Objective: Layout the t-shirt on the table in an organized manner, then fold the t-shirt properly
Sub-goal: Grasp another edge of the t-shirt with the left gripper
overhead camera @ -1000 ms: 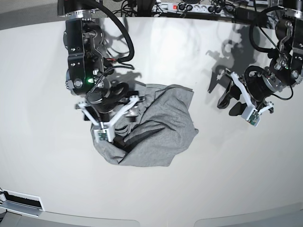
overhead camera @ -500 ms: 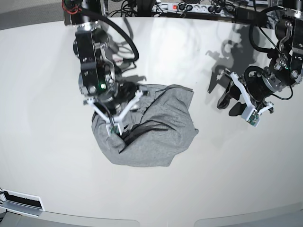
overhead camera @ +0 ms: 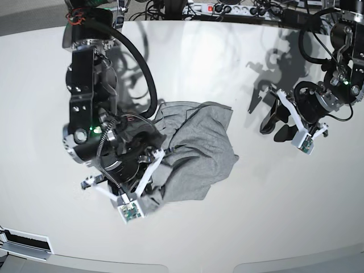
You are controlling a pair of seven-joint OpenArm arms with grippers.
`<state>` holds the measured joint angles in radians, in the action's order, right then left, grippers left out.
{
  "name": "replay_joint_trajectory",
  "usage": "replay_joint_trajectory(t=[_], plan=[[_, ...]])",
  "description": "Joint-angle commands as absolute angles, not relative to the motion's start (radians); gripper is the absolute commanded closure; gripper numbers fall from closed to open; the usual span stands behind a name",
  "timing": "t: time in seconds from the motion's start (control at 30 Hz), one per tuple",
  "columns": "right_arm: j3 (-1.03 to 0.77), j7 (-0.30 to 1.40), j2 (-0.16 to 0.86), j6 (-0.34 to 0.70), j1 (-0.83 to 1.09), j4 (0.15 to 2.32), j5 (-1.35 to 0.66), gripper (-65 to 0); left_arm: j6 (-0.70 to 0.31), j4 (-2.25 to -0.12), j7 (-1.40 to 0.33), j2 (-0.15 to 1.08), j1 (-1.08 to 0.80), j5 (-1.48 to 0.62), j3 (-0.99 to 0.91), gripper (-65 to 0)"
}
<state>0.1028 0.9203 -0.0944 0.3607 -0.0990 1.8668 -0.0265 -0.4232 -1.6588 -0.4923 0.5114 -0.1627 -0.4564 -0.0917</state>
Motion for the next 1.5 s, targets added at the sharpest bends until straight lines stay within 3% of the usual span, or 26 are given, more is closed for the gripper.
replay_joint_trajectory(t=[0.0, 0.1, 0.27, 0.53, 0.7, 0.77, 0.87, 1.1, 1.47], plan=[[0.104, 0.905, -0.096, 0.360, -0.107, 1.884, -0.033, 0.0, -0.422, -1.675, -0.462, 0.511, -0.149, -0.459, -0.099, -31.7], [0.104, 0.905, -0.096, 0.368, -0.074, 1.883, -0.044, 0.0, -0.419, -1.667, -0.418, 0.476, -0.146, -0.423, -0.099, -39.4], [0.104, 0.905, -0.096, 0.393, -0.013, 1.883, -0.056, 0.0, -0.419, -1.586, -0.413, 0.418, -0.068, -0.422, -0.075, -39.5], [0.104, 0.899, -0.095, 0.394, 0.019, 1.884, -0.052, 0.0, -0.427, -1.285, -0.410, 0.348, 0.125, -0.400, 0.076, -39.5], [0.104, 0.886, -0.049, 0.394, 0.019, 1.884, -0.052, 0.0, -0.427, -1.240, -0.378, 0.312, 0.170, -0.391, 0.149, -39.2], [0.104, 0.873, -0.020, 0.394, 0.019, 1.884, -0.052, 0.0, -0.426, -1.240, -0.356, 0.305, 0.184, -0.389, 0.155, -31.4], [0.104, 0.862, 0.028, 0.393, 0.019, 1.884, -0.052, 0.0, -0.425, -1.242, -0.385, 0.302, 0.206, -0.389, 0.155, -0.2], [0.104, 0.805, 0.131, 0.392, 0.017, 1.884, -0.052, 0.0, -0.397, -1.350, -0.550, 0.341, 0.248, -0.337, 0.083, 0.0], [0.104, 0.809, 0.252, 0.246, -0.056, 1.885, -0.052, 0.0, -0.395, -1.662, -0.579, 0.664, 0.247, -0.342, 0.056, 0.0]])
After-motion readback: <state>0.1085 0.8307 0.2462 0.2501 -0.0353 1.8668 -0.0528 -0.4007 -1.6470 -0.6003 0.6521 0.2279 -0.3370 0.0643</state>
